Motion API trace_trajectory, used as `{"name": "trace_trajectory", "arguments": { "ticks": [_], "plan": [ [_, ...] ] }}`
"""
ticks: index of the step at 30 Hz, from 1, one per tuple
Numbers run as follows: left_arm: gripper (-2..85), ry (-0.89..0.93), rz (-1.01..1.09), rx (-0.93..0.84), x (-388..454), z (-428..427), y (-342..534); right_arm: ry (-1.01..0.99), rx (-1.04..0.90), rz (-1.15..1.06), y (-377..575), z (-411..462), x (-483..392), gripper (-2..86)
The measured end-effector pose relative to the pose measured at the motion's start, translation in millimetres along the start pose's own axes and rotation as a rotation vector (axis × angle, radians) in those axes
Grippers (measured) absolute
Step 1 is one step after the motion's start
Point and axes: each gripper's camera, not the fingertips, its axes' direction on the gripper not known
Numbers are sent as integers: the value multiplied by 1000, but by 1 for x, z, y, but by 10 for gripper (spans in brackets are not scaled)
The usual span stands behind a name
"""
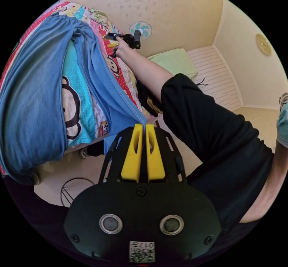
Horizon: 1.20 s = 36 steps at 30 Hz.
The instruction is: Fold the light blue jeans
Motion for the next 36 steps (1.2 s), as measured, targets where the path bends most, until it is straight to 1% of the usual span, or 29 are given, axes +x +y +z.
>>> {"name": "trace_trajectory", "arguments": {
  "ticks": [1, 2, 4, 5, 6, 7, 8, 11, 13, 15, 17, 19, 21, 23, 25, 26, 29, 31, 33, 34, 36],
  "plan": [
    [-6, 17, -8, 5, -4, -8, -1, -22, -10, 12, -3, 7, 0, 124],
    [-6, 22, -10, 5, -7, -12, -2, -6, -33, 43, -9, 21, -2, 100],
    [-6, 35, -22, 7, -18, -28, -4, 112, -80, 11, -14, 41, -14, 62],
    [-6, 44, -30, 11, -22, -33, -4, 213, -102, -21, -15, 51, -24, 43],
    [-7, 76, -46, 19, -30, -42, -4, 294, -72, -31, -14, 54, -34, 32],
    [-7, 115, -65, 31, -39, -51, -3, 316, -42, -47, -13, 53, -41, 29],
    [-7, 133, -76, 39, -43, -56, -2, 313, 27, -109, -9, 49, -60, 23],
    [-7, 204, -121, 93, -62, -85, 9, 179, 156, -300, 1, 43, -123, 18],
    [-7, 242, -170, 140, -77, -109, 26, 95, 194, -370, 7, 47, -166, 16],
    [-7, 262, -220, 172, -89, -126, 43, -22, 156, -410, 9, 70, -217, 16],
    [-6, 258, -269, 225, -99, -142, 60, -80, 116, -419, 14, 98, -248, 17],
    [-6, 221, -344, 291, -111, -159, 82, -114, 75, -412, 24, 130, -271, 19],
    [-5, 183, -393, 314, -117, -168, 94, -124, 15, -409, 42, 169, -290, 25],
    [-4, 139, -414, 329, -118, -175, 102, -115, -29, -409, 56, 190, -295, 33],
    [2, 64, -445, 361, -118, -183, 112, -158, -61, -454, 68, 193, -296, 45],
    [6, 45, -454, 363, -118, -184, 114, -203, -76, -506, 77, 185, -296, 54],
    [45, -101, -518, 349, -115, -191, 119, -268, -83, -626, 116, 139, -286, 89],
    [71, -225, -487, 412, -105, -204, 119, -271, -79, -700, 151, 102, -266, 99],
    [93, -302, -440, 452, -98, -214, 111, -195, -68, -668, 199, 62, -215, 109],
    [109, -336, -386, 451, -95, -217, 97, -178, -62, -652, 212, 54, -199, 114],
    [124, -369, -292, 418, -96, -215, 69, -142, 13, -546, 268, 30, -133, 141]
  ]
}}
